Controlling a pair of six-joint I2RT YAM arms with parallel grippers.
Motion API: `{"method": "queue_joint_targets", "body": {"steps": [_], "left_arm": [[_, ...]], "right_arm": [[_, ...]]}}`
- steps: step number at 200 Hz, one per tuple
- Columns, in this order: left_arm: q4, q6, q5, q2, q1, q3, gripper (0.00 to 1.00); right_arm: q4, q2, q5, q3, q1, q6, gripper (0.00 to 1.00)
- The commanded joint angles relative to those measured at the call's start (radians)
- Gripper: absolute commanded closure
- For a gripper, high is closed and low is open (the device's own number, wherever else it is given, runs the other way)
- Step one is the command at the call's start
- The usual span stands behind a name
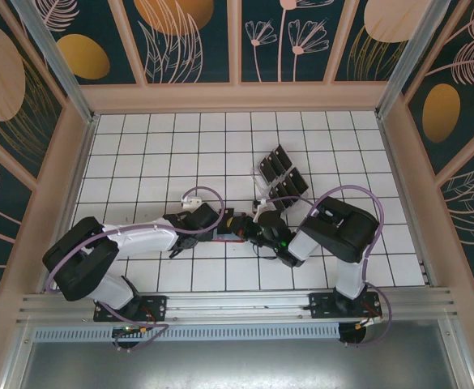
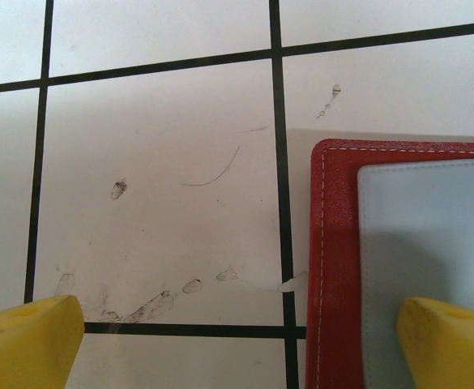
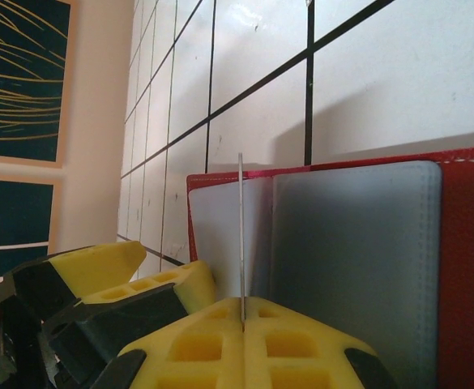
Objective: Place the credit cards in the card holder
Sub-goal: Insert the credit card into the card slot.
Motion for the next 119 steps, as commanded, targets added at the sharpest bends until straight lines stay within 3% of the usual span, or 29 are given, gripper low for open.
{"method": "queue_joint_targets", "body": {"steps": [1,119], "left_arm": [[-0.048,0.001,0.008,0.021,0.001,-0.022,0.01],[-0.042,0.001,0.009,0.019,0.000,-0.027,0.01]], "right_arm": [[0.037,0.021,-0.013,0.010,0.005,0.009,1.00],[0.020,0.019,-0.031,0.002,0.020,0.035,1.00]]}}
